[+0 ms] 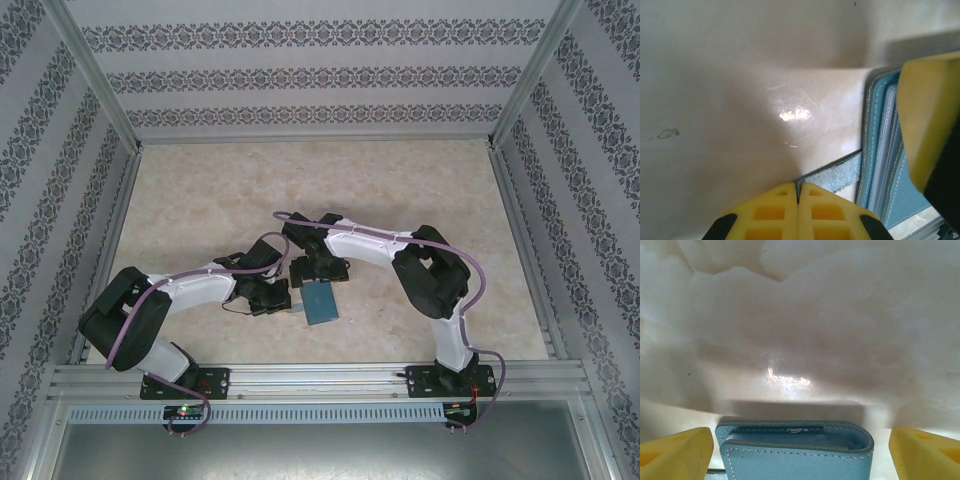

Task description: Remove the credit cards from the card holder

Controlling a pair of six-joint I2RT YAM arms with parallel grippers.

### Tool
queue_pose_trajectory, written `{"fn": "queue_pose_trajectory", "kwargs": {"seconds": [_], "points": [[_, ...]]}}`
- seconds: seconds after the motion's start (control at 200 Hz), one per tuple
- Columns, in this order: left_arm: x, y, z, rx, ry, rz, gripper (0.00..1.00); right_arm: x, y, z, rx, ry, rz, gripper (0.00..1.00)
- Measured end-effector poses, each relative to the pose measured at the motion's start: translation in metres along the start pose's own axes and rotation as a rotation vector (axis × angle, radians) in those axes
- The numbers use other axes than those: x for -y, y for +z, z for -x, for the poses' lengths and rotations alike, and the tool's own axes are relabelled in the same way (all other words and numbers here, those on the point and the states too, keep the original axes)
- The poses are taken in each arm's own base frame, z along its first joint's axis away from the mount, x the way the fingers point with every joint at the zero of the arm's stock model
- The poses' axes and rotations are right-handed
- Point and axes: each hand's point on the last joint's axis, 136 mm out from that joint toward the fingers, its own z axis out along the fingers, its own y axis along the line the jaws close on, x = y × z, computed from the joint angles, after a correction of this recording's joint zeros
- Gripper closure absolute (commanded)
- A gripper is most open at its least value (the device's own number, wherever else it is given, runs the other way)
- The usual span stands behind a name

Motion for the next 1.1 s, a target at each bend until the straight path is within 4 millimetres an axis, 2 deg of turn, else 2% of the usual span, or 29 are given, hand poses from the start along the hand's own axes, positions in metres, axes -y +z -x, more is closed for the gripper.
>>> {"fn": "queue_pose_trajectory", "kwargs": {"seconds": [0.45,0.675,0.804,0.939,1.099], "points": [[0.0,0.0,0.001,-0.003,-0.006,-0.007,1.0,0.005,-0.002,-0.001,0.004,0.018,-0.025,0.16],[0.0,0.0,0.0,-0.004,-0.006,-0.008,1.0,0.006,-0.015,-0.001,0.023,0.017,-0.018,0.17],[0.0,0.0,0.001,-0.004,-0.009,-0.008,1.0,0.006,-0.023,-0.001,0.034,0.016,-0.015,0.21],[0.0,0.0,0.001,-0.005,-0.011,-0.008,1.0,0.007,-0.03,-0.001,0.045,0.016,-0.014,0.32],[0.0,0.0,0.001,-0.006,-0.017,-0.011,1.0,0.008,-0.035,-0.001,0.054,0.017,-0.015,0.5]]}}
